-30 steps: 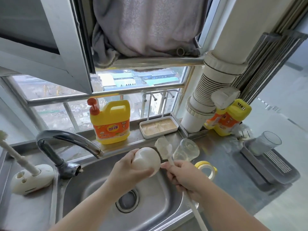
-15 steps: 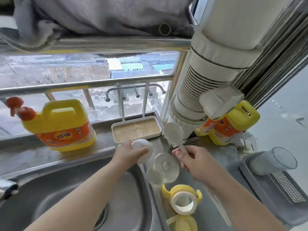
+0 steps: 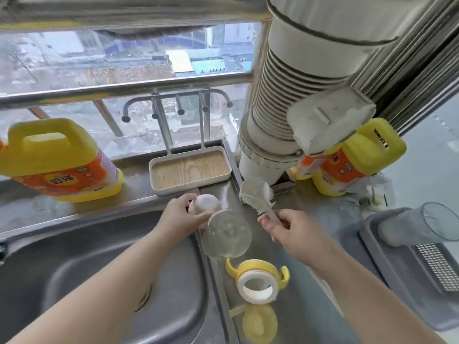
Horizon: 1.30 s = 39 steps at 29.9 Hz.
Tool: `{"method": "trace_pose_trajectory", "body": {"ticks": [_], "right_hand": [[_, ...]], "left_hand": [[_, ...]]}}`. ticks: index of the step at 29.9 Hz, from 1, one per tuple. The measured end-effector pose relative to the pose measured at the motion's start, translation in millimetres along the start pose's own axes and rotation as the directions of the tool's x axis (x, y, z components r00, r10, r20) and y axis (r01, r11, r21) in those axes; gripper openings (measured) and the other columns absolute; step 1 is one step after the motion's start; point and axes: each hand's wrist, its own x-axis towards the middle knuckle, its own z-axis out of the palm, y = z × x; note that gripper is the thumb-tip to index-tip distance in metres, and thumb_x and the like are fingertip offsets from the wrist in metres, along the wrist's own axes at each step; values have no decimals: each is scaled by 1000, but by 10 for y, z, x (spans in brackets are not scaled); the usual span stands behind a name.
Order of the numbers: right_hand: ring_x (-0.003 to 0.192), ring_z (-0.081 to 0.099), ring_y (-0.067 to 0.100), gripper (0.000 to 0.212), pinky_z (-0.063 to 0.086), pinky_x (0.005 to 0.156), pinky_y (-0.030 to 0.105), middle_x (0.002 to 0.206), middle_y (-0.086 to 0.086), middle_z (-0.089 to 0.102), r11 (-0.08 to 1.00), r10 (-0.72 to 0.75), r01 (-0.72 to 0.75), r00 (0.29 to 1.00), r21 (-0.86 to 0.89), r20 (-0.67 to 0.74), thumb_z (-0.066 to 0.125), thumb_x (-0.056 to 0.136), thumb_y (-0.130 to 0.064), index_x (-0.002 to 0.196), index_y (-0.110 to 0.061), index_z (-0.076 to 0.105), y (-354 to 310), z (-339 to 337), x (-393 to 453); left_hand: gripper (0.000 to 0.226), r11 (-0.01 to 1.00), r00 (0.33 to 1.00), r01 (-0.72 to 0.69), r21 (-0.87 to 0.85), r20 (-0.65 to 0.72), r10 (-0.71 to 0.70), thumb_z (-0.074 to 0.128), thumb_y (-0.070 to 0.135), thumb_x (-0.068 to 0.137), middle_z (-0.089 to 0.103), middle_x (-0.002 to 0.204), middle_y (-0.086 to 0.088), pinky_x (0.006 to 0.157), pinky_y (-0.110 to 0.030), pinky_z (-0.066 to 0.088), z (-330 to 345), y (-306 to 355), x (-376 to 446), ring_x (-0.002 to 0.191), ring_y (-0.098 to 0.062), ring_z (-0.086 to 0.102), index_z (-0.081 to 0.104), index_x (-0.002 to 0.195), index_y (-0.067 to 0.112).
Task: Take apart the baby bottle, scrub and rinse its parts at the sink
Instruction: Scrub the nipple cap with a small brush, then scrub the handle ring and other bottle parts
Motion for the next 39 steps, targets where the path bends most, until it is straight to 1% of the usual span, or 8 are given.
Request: {"method": "trace_pose_trajectory", "body": {"ticks": [4, 10, 19, 24, 28, 33, 36, 39], "right_hand": [[84, 63, 10, 15, 50, 74, 24, 85, -9, 67, 997, 44, -45, 999, 67, 16, 68, 84, -33, 96, -24, 66, 233, 65, -162], [90, 60, 1, 43, 47, 68, 20, 101, -19, 61, 985, 129, -133, 990, 108, 48, 81, 69, -26, 107, -27, 60, 583, 301, -358], [78, 62, 10, 31, 46, 62, 19, 87, -6, 66, 990, 115, -107, 989, 89, -88, 73, 74, -15, 100, -27, 63, 690, 420, -469], [80, 62, 9, 26, 45, 64, 21, 86, -10, 66, 999, 37, -40, 992, -18, -118, 73, 74, -21, 94, -34, 63, 322, 46, -859], [84, 64, 13, 21, 46, 75, 25, 86, -6, 67, 996, -70, 64, 994, -67, -79, 75, 74, -19, 84, -34, 64, -232, -115, -1153], [76, 63, 10, 21, 47, 71, 22, 85, 0, 70, 971, -226, 224, 974, -80, -19, 76, 72, -18, 90, -26, 70, -1020, 116, -1308], [82, 67, 12, 25, 52, 76, 25, 86, -5, 72, 953, -287, 289, 957, -96, 35, 75, 68, -22, 89, -33, 70, -1402, 444, -1299], [83, 63, 0, 30, 48, 70, 12, 92, -14, 67, 924, -362, 359, 932, -128, 2, 71, 73, -20, 92, -42, 64, -1690, 807, -1261]], "left_hand": [[58, 1000, 998, 7, -5, -56, -7, 75, 36, 77, 55, 117, -4, 84, -35, 51, -93, -98, -239, 99, -19, 58, 53, 128, 19], [11, 1000, 993, 16, -14, -116, -17, 62, 17, 84, 59, 92, -3, 65, -34, 50, 0, -289, -710, 81, -24, 59, 55, 92, 19], [12, 998, 1000, -18, -52, -1, 18, 59, 8, 83, 60, 80, -2, 72, -44, 54, 18, -460, -1070, 75, -24, 59, 58, 82, 20], [16, 985, 993, -118, -125, 12, 120, 61, 8, 83, 62, 76, 0, 68, -43, 54, -220, -261, -1221, 66, -17, 57, 60, 80, 23], [14, 936, 957, -276, -219, 31, 290, 65, 13, 85, 67, 79, 0, 60, -23, 47, -559, 120, -1389, 65, -8, 57, 64, 82, 27], [12, 887, 867, -411, -211, 213, 452, 63, 45, 84, 69, 98, 14, 85, -27, 53, -1115, 438, -1620, 90, -9, 66, 67, 94, 41], [25, 895, 852, -409, -180, 276, 445, 70, 41, 81, 72, 94, 6, 85, -29, 53, -1457, 426, -1718, 85, -8, 66, 68, 99, 24], [28, 909, 892, -329, -255, 233, 388, 77, 26, 77, 66, 73, -2, 65, -25, 47, -1737, 226, -1756, 66, -10, 57, 65, 90, 4]]}}
